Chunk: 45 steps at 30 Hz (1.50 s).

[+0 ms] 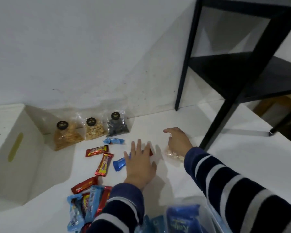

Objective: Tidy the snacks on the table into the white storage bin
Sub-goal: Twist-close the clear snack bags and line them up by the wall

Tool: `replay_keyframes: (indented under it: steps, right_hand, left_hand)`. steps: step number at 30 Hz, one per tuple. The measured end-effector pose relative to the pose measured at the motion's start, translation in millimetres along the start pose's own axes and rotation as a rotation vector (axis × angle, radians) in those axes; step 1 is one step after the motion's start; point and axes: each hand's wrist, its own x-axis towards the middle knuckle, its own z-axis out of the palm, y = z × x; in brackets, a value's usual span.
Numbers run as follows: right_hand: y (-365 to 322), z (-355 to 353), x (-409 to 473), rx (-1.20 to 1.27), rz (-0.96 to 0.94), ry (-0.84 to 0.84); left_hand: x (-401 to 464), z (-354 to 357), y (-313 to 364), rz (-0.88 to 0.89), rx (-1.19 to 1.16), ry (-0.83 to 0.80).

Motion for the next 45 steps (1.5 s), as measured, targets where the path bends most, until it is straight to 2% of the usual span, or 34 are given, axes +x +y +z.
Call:
replay_keyframes:
  steps: [3, 6, 15, 23, 29, 32, 37, 45]
  right_hand:
    - [19.9, -16.0, 6.9, -0.124, 0.103, -0.014]
    - [30.9, -25.7, 19.1, -0.194, 0.191, -0.074]
    - [44.6, -26.3, 49.7, -0.253, 0.257, -0.122]
    - [32.9, -35.7, 37.7, -0.141, 0.182, -0.069]
    - [8.2, -47.1, -6.4, -0.022, -0.057, -0.032]
    - [-3.1, -51.0, -32.5, 0.009, -0.119, -0.056]
    - [-2.1, -49.6, -62.0, -0.133, -0.061, -0.15]
    - [15.0, -39.2, -75.8, -0.18, 0.015, -0.081]
  left_hand:
    - [15.4, 18.1, 40.9, 0.081, -0.079, 0.003]
    - [33.6, 33.5, 66.6, 0.09, -0.167, -0.009]
    - [54.1, 61.5, 82.0, 0.042, -0.231, -0.028]
    - [22.9, 60.0, 62.0, 0.005, -0.286, 0.032]
    - [-13.6, 55.9, 42.3, -0.03, -0.286, 0.063]
    - [-30.6, 53.3, 33.2, -0.02, -0.327, 0.055]
    - [-53.3, 53.6, 23.1, -0.02, -0.318, 0.09]
    - [-61.8, 48.7, 10.7, 0.054, -0.225, 0.058]
